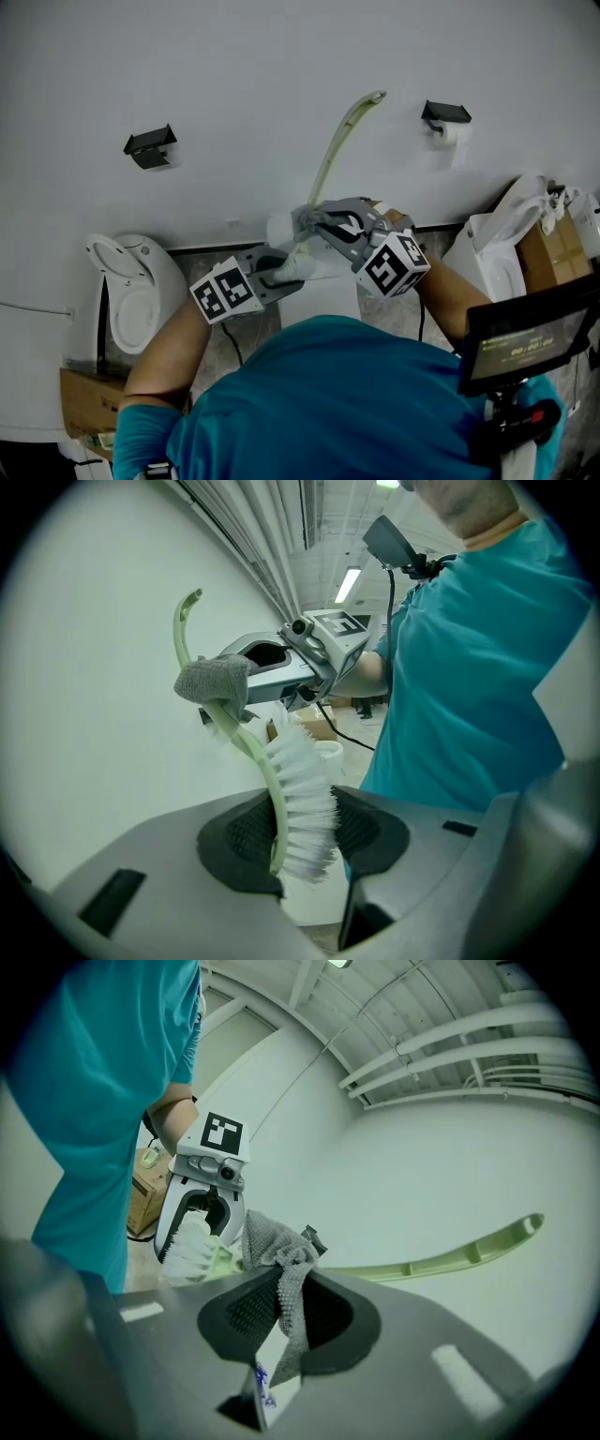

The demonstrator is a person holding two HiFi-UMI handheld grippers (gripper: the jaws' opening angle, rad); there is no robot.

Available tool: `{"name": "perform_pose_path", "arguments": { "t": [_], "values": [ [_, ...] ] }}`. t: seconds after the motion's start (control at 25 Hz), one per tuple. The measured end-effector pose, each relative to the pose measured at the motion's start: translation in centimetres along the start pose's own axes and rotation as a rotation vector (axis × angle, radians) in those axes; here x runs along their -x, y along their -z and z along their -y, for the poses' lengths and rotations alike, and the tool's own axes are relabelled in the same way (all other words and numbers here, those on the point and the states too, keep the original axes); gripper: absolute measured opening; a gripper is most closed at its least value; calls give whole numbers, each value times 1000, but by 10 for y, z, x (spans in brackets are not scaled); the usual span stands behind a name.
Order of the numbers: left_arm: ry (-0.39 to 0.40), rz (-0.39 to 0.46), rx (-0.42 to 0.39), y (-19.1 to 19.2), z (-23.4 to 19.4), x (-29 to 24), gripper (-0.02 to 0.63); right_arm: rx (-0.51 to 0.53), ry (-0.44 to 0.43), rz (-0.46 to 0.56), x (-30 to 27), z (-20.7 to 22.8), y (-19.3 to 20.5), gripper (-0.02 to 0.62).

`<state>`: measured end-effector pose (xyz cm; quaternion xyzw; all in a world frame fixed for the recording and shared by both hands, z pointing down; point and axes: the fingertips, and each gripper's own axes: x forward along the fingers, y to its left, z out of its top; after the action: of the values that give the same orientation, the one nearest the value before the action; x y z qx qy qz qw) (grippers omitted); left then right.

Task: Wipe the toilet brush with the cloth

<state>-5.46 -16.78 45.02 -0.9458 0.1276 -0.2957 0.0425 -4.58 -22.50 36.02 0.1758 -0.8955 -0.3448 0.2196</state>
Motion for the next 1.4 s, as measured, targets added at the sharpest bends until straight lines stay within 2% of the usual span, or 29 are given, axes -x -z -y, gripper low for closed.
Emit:
{"name": "perform_pose_path", "arguments": {
  "t": [0.84,1.4],
  "values": [
    [39,13,-62,-5,11,1,156,15,82,0,17,27,-5,46],
    [55,3,-116,-7,19,-1,161,27,174,-11,34,59,-4,46]
  ]
}}
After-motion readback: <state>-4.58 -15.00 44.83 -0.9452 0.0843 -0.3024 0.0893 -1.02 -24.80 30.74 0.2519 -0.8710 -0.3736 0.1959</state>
